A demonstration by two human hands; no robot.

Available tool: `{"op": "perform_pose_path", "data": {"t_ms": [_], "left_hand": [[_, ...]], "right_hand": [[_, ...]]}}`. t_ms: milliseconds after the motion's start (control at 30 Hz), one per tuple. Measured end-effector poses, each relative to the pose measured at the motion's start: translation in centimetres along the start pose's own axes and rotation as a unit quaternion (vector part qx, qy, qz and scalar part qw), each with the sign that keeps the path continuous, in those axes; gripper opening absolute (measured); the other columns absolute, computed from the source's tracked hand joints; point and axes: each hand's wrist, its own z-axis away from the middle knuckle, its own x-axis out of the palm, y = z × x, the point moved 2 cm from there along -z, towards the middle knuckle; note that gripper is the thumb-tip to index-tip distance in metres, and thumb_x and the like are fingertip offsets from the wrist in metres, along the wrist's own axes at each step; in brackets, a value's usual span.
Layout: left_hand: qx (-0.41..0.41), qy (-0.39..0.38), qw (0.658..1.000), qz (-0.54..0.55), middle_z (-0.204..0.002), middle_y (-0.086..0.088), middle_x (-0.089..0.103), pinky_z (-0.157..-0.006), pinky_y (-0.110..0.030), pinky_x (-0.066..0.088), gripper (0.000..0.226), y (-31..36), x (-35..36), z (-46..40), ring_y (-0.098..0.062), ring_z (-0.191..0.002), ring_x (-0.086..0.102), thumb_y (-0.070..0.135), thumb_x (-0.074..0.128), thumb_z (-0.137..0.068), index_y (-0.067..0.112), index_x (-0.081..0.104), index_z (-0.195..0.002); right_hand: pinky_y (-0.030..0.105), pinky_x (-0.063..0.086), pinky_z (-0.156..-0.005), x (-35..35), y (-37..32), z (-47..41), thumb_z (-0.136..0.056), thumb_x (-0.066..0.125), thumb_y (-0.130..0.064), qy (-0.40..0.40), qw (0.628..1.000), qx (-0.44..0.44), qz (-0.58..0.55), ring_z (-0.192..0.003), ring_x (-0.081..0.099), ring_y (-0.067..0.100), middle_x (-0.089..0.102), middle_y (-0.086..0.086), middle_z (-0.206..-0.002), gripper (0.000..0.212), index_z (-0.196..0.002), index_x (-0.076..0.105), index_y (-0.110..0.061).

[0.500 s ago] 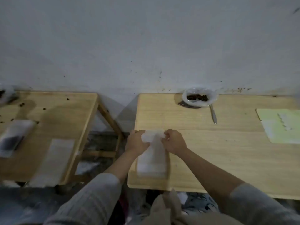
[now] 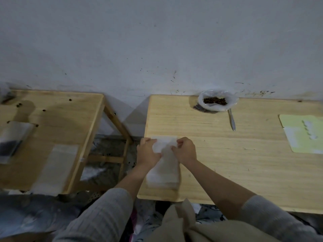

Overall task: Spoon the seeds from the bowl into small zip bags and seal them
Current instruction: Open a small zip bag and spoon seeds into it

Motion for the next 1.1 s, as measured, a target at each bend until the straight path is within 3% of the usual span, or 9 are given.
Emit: {"op": "perform_pose_path", "data": {"t_ms": [200, 300, 533, 667, 800, 900, 1000, 1100], "left_hand": [[-0.004, 0.014, 1.0, 0.014, -0.139, -0.002, 0.036, -0.099, -0.023, 0.029, 0.06, -0.1, 0.2, 0.5, -0.024, -0.122, 0.038, 0.026, 0.071, -0.079, 0.021, 0.049, -0.135], [0.005, 0.024, 1.0, 0.017, -0.139, -0.002, 0.038, -0.102, -0.023, 0.025, 0.06, -0.1, 0.2, 0.7, -0.022, -0.124, 0.038, 0.026, 0.072, -0.078, 0.021, 0.05, -0.134], [0.02, 0.038, 0.998, 0.049, -0.137, -0.005, 0.04, -0.106, -0.026, 0.027, 0.063, -0.1, 0.1, 1.0, -0.021, -0.126, 0.04, 0.022, 0.075, -0.074, 0.018, 0.052, -0.132], [0.0, 0.057, 0.99, 0.127, -0.136, -0.01, 0.04, -0.091, -0.014, 0.032, 0.059, -0.1, -0.4, 1.4, -0.025, -0.123, 0.043, 0.01, 0.074, -0.076, 0.013, 0.053, -0.131], [-0.016, 0.104, 0.974, 0.202, -0.125, -0.006, 0.05, -0.093, -0.024, 0.042, 0.045, 0.3, -1.5, 2.2, -0.02, -0.113, 0.051, 0.009, 0.07, -0.082, 0.013, 0.058, -0.125], [-0.045, 0.122, 0.948, 0.292, -0.115, -0.003, 0.054, -0.092, -0.033, 0.05, 0.027, 0.2, -2.0, 2.8, -0.017, -0.106, 0.056, 0.005, 0.068, -0.083, 0.014, 0.063, -0.108], [-0.061, 0.126, 0.926, 0.351, -0.099, -0.001, 0.06, -0.078, -0.027, 0.053, 0.02, 0.4, -2.5, 2.8, -0.019, -0.095, 0.061, 0.002, 0.07, -0.081, 0.014, 0.06, -0.092], [-0.05, 0.117, 0.929, 0.348, -0.089, -0.003, 0.062, -0.074, -0.021, 0.051, 0.016, 0.8, -3.0, 2.7, -0.017, -0.086, 0.061, 0.002, 0.071, -0.08, 0.011, 0.06, -0.088]], "right_hand": [[0.022, 0.043, -0.074, -0.6, -0.4, 0.1, -0.076, 0.076, -0.017, 0.009, 0.996, 0.023, -0.083, -0.083, 0.055, 0.016, 0.058, -0.001, -0.085, 0.029, -0.098, 0.058, -0.009], [0.015, 0.039, -0.062, -0.6, -0.7, 0.3, -0.077, 0.076, -0.015, 0.009, 0.993, 0.031, -0.116, -0.074, 0.054, 0.011, 0.054, -0.008, -0.072, 0.025, -0.091, 0.056, -0.012], [0.002, 0.039, -0.055, -0.7, -1.1, 0.8, -0.08, 0.068, -0.004, 0.028, 0.994, -0.023, -0.106, -0.066, 0.056, 0.008, 0.058, -0.011, -0.064, 0.018, -0.07, 0.06, -0.017], [0.005, 0.041, -0.06, -1.0, -1.0, 1.0, -0.081, 0.065, 0.0, 0.034, 0.991, -0.024, -0.128, -0.067, 0.057, 0.006, 0.06, -0.011, -0.066, 0.015, -0.074, 0.064, -0.013], [0.013, 0.047, -0.062, -1.4, -0.8, 1.0, -0.083, 0.064, -0.002, 0.036, 0.985, -0.02, -0.169, -0.068, 0.059, 0.011, 0.062, -0.006, -0.068, 0.011, -0.076, 0.066, -0.01], [0.016, 0.048, -0.057, -1.7, -0.6, 1.1, -0.084, 0.064, -0.005, 0.031, 0.982, -0.02, -0.183, -0.064, 0.059, 0.012, 0.063, -0.004, -0.068, 0.011, -0.076, 0.065, -0.012], [0.01, 0.044, -0.052, -2.1, -0.7, 1.3, -0.084, 0.068, -0.01, 0.019, 0.979, -0.024, -0.203, -0.062, 0.057, 0.007, 0.062, -0.005, -0.069, 0.01, -0.075, 0.063, -0.012], [0.02, 0.049, -0.063, -2.6, -0.9, 1.3, -0.079, 0.074, -0.015, 0.019, 0.974, -0.022, -0.224, -0.067, 0.059, 0.01, 0.064, -0.003, -0.074, 0.014, -0.073, 0.063, -0.013]]}}
